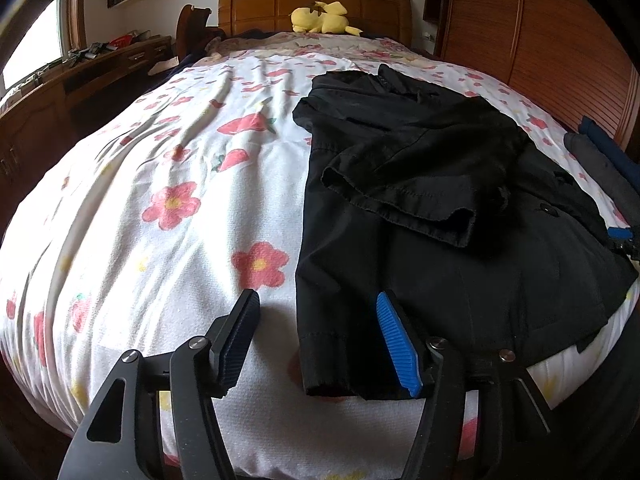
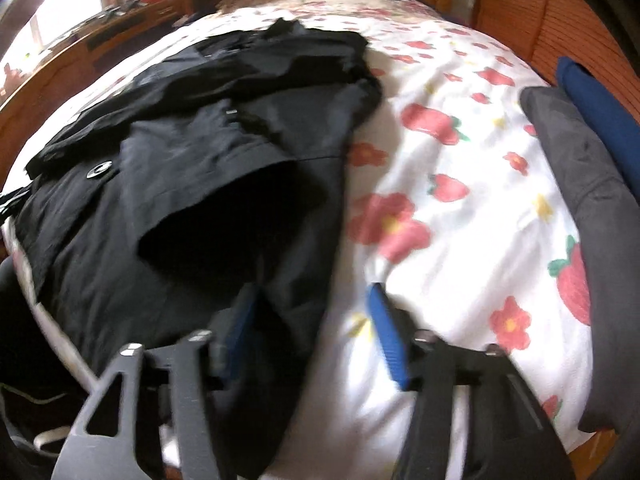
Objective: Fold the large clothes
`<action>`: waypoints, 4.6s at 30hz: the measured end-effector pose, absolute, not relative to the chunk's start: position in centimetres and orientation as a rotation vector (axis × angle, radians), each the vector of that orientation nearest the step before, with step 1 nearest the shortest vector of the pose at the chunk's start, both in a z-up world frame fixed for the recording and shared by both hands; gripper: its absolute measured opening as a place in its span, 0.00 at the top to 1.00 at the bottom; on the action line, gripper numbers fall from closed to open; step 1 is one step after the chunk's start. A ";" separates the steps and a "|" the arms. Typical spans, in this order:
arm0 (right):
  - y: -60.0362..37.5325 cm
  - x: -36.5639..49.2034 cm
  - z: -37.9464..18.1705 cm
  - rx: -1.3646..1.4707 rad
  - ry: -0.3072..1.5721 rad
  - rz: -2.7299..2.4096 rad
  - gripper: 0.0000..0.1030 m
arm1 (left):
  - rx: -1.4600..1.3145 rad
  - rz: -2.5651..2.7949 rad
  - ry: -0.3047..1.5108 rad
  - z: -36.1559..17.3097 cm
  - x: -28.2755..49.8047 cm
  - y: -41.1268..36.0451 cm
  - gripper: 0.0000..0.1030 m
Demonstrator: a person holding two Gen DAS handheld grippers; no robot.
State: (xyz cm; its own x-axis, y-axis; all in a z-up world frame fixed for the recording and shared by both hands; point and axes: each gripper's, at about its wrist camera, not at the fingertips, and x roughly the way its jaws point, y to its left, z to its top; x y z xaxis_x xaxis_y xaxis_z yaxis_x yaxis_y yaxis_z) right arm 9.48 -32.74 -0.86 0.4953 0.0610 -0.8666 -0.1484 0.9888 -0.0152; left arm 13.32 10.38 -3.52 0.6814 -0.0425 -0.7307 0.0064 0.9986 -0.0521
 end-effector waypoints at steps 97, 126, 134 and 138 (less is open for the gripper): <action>-34.7 25.5 11.5 0.002 0.687 0.196 0.95 | 0.086 -0.019 0.542 15.8 20.8 4.3 0.94; -32.3 27.2 10.5 -0.040 0.679 0.154 0.70 | 0.021 -0.059 0.585 14.4 22.8 6.5 0.67; -29.1 24.8 11.1 -0.113 0.673 0.262 0.69 | 0.065 -0.147 0.616 12.6 18.6 4.8 0.55; -26.0 24.6 8.5 -0.177 0.751 0.351 0.69 | 0.069 -0.167 0.648 11.1 16.6 4.3 0.55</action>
